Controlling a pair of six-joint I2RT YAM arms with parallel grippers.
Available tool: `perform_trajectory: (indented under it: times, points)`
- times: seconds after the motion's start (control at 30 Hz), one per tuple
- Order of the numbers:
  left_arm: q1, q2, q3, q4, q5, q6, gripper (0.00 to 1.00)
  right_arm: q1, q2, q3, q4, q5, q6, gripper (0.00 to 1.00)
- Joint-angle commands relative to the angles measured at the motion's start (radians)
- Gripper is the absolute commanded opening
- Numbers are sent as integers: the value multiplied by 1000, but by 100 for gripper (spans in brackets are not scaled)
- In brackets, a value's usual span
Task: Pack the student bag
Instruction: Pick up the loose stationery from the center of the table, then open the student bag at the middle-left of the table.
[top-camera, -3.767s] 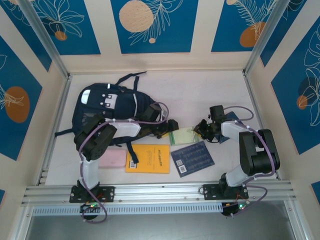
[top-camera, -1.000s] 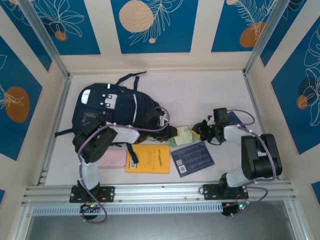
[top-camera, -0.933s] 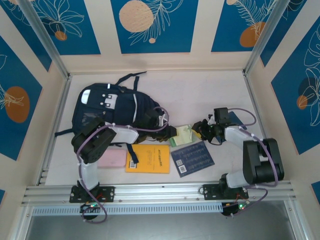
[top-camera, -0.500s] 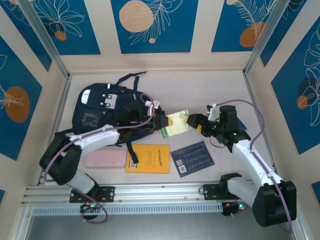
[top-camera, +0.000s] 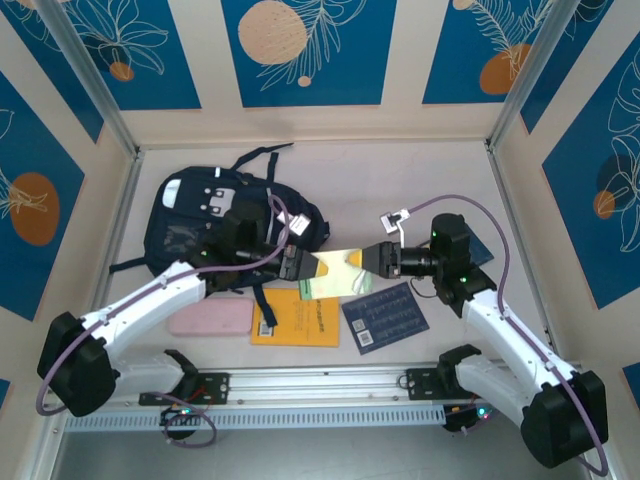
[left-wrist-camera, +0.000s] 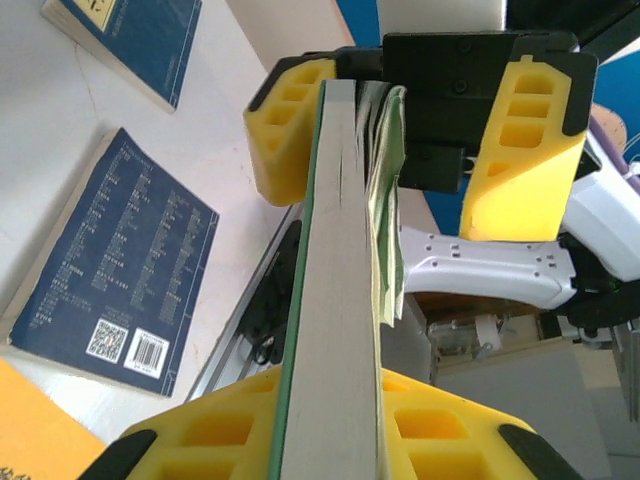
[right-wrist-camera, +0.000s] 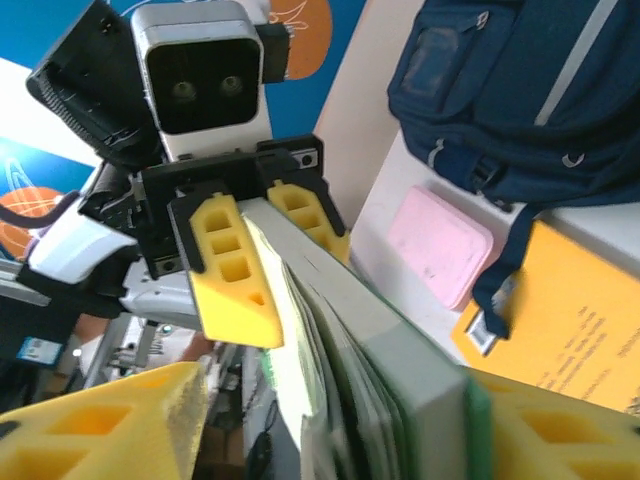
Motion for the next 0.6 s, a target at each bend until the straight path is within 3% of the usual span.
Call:
perform_trajectory:
  times: [0.0, 0.17, 0.23, 0.33, 0.4, 0.43, 0.5, 0.57]
  points:
    - [-1, -25, 45, -86, 20, 84, 0, 24, -41, -25, 37, -60, 45, 56]
    - [7, -11, 47, -72, 15, 81, 0, 41, -74, -61, 54, -62, 70, 49]
    - [8, -3, 47, -63, 17, 76, 0, 46, -82, -83, 91, -56, 96, 40]
    - [13, 10, 51, -68, 8, 78, 1, 48, -90, -96, 84, -28, 94, 19]
    - [25, 14, 52, -83, -18, 80, 12, 42, -102, -89, 7, 30, 55, 8]
    - [34, 15, 55, -97, -35, 81, 24, 35, -108, -82, -44, 67, 34, 3]
    - [67, 18, 70, -168, -113, 102, 48, 11, -127, -58, -176, 171, -18, 0]
    - [115, 29, 113, -303, -242, 146, 59, -16, -152, -41, -300, 288, -52, 0]
